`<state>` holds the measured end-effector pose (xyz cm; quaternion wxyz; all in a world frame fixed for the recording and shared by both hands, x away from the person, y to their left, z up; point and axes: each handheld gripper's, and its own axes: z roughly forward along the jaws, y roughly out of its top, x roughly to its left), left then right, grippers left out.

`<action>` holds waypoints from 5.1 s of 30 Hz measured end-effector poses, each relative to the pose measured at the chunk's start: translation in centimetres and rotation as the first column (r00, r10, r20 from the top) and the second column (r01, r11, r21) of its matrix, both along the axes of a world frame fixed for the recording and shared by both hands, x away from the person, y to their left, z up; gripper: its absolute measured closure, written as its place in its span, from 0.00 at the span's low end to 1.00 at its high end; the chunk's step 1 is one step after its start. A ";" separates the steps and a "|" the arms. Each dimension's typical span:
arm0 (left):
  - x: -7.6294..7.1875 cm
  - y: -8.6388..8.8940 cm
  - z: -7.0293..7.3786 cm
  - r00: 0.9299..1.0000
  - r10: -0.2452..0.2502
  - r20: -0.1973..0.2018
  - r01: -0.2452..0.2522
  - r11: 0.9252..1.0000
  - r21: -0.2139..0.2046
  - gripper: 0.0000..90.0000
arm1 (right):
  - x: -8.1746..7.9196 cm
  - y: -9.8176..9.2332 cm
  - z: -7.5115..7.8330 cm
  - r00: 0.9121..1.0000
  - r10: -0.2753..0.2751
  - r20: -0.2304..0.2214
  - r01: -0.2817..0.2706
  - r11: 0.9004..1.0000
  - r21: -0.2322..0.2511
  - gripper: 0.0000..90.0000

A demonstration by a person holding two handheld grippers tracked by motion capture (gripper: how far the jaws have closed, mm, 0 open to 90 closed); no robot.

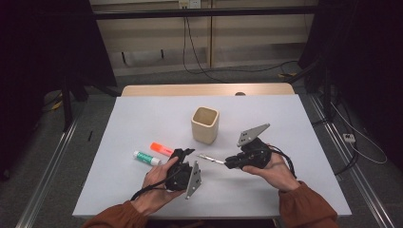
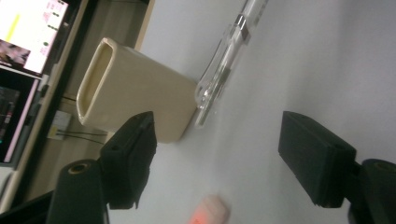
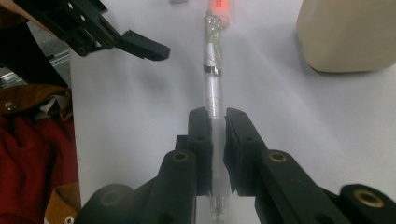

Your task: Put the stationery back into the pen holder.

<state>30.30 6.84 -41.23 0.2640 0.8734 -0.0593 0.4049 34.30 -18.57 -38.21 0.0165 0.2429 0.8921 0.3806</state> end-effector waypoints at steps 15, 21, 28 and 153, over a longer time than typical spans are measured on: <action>-1.1 -2.2 -1.0 0.980 -0.062 0.188 0.039 0.992 0.123 0.62 | -0.2 1.6 0.5 0.999 0.033 0.013 -0.033 0.999 0.002 0.90; -1.4 -2.6 -1.0 0.972 -0.091 0.216 0.059 0.987 0.150 0.66 | -0.1 2.1 0.4 0.999 0.041 0.012 -0.041 0.999 0.001 0.90; -1.8 -3.2 -1.1 0.969 -0.114 0.220 0.080 0.984 0.156 0.71 | -0.1 2.4 0.3 0.999 0.047 0.010 -0.047 0.999 0.002 0.90; 14.8 1.3 7.7 0.843 -0.033 -0.537 -0.408 0.612 -0.678 0.87 | -7.5 -8.8 -6.5 0.721 -0.653 0.230 0.601 0.755 0.262 0.07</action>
